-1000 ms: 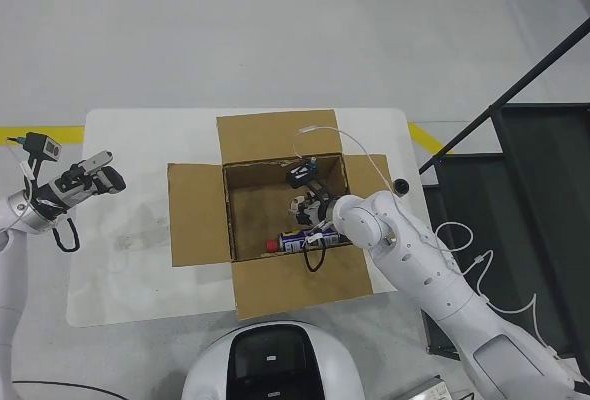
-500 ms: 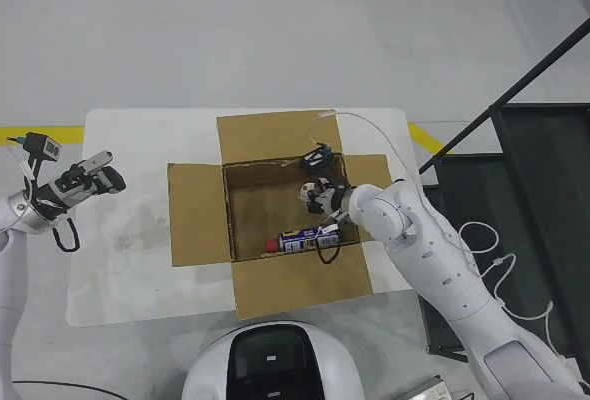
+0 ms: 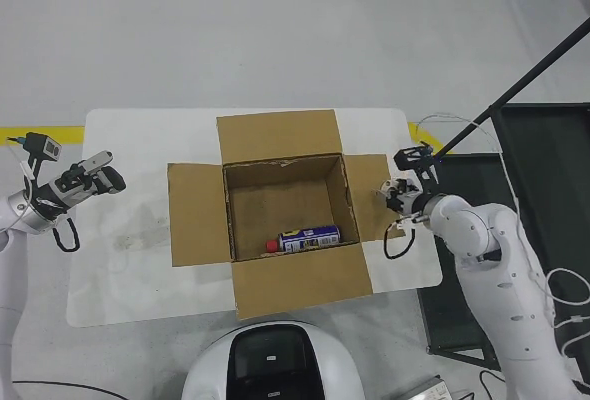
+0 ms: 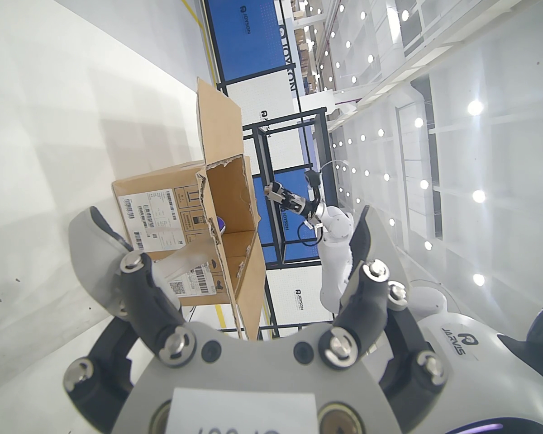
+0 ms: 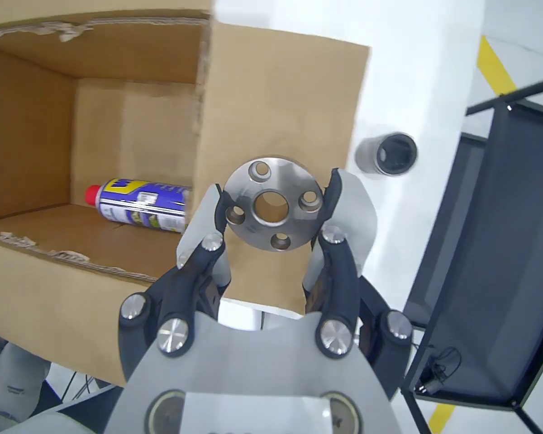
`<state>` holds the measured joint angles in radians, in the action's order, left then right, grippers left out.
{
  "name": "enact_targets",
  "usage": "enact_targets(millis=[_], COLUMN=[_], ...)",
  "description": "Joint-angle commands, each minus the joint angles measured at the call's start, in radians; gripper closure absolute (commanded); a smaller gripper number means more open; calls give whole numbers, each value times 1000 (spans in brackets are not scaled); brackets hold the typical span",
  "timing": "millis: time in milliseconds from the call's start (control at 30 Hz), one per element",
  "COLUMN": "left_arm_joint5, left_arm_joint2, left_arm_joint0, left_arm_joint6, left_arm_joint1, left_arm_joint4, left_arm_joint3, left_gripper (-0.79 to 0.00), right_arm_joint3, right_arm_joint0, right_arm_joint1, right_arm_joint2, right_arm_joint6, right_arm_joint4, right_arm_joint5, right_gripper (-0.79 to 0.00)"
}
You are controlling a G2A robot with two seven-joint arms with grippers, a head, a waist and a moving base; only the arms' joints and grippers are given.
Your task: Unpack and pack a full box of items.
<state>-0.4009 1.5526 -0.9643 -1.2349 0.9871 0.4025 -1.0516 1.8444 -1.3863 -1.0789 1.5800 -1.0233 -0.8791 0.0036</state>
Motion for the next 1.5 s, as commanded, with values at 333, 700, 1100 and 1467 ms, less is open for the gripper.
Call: enact_targets(millis=[333,700,1100,1467], left_arm_joint5=[0,0,0,0], left_arm_joint2=[0,0,0,0], left_arm_joint0=[0,0,0,0], left_arm_joint6=[0,0,0,0], left_arm_joint1=[0,0,0,0], left_arm_joint4=[0,0,0,0], left_arm_joint3=[0,0,0,0], left_gripper=[-785,-785,-785,-785], right_arm_joint3=[-281,-478,-527,-577], right_arm_joint0=[62,149,124,132], right_arm_joint1=[6,-9,-16,-23], right_arm_joint2=[19,-82,-141,-176], right_arm_joint6=[30,99,140,220], right_arm_joint4=[-16,-11,-31,-70], right_arm_joint5=[7,13,21,51], right_gripper=[0,0,0,0])
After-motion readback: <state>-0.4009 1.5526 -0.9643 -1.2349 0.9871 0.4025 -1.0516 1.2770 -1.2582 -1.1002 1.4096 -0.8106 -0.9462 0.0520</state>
